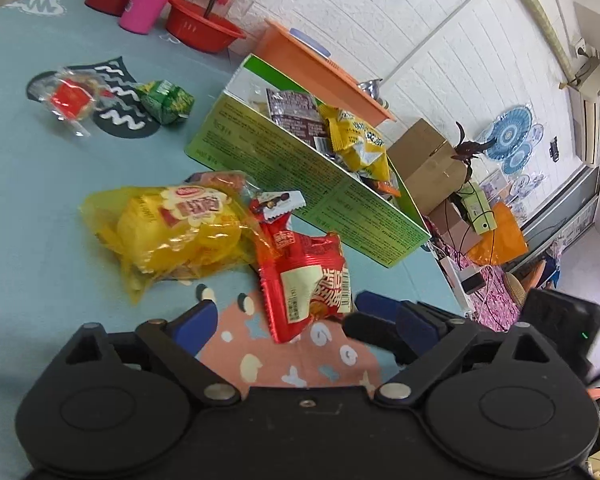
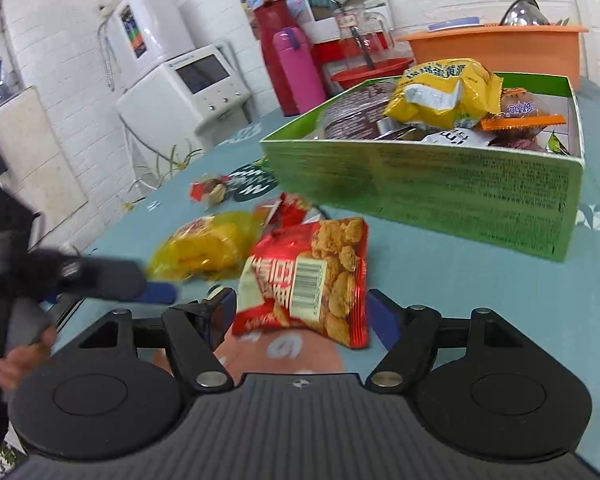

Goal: Organize snacks
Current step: 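Grasp a red snack bag with the left gripper while the right grasps the red barcode peanut bag, then carry both red bags over the green box and open both grippers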

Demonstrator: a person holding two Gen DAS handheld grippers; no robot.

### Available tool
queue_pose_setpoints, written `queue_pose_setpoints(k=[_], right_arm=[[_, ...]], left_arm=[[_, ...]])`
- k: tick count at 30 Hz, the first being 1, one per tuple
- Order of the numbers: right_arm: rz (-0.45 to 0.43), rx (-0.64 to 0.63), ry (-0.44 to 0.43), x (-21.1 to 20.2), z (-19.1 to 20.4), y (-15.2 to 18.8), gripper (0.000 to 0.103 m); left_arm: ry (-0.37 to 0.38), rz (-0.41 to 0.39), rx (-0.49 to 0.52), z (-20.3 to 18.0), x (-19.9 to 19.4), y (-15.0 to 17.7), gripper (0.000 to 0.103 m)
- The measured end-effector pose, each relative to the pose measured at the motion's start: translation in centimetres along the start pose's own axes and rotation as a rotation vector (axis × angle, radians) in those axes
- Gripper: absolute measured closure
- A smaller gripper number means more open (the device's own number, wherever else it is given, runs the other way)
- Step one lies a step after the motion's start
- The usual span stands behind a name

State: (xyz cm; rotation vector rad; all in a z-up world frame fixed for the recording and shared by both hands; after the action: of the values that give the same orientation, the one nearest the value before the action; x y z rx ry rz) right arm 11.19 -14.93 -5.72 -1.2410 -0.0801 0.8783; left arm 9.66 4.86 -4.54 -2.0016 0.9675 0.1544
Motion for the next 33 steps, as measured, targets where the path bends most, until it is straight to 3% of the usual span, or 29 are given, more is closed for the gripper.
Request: queue_pose_setpoints(k=[6,8,12,13,14,15,17,24,28,33], right_arm=[[-0.026,-0.061,0.080,-0.5,-0.3,-0.1,0.000],[-0.019,-0.067,0.082,0.2,-0.5,-0.4,0.000],[-0.006,-0.079,0.082,1.3,-0.8,-0.3,0.000],[-0.003,-0.075,0.082,1.6,-0.8,-0.2,0.000],[0.001,-0.075,0.084,1.8,-0.7,-0.2,0.002],[0.003,-0.078,0.074,1.9,-0.6,-0.2,0.014],[0.011,-0.114,0.084,2.0,0.1,-0.1,0.023],[-0.017,-0.129,0.079,-0.4,1.5,-0.6,0.033],[-0.109,-0.218,0.107,-1.9,3.1,-3.3,0.034],[-0.204,-0.242,0.139,-1.6,3.0,-7.6,0.035]], left_arm=[[-0.055,-0.020,0.085,-0.6,2.5,-0.6,0.002],[-0.070,-0.016,0.110,-0.4,3.1,-0.7,0.025],[-0.070,-0.007,0.100,0.1,3.6,-0.7,0.029],[-0.064,-0.007,0.103,0.2,3.7,-0.7,0.036],[-0.044,0.001,0.099,0.1,3.9,-0.6,0.039],[-0.041,0.009,0.087,0.0,4.2,-0.6,0.039],[-0.039,0.017,0.089,-0.4,4.3,-0.5,0.044],[0.026,-0.019,0.117,-3.1,1.9,-1.1,0.050],[0.063,-0.093,0.169,-5.4,0.7,-4.0,0.050],[0.087,-0.153,0.207,-7.0,1.4,-8.7,0.051]])
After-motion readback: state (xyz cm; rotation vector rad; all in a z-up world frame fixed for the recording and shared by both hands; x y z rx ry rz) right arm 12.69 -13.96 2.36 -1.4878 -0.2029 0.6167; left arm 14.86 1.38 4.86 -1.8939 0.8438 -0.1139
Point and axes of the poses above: each gripper's, at about its wrist camera, not at the fingertips, and x roughly the way its jaws point, z to its left, y to its underside, the point moved 3 cm from there along x, roughly the way its jaws point, and after that the axes turned 6 degrees about -z, right-handed, at the moved point
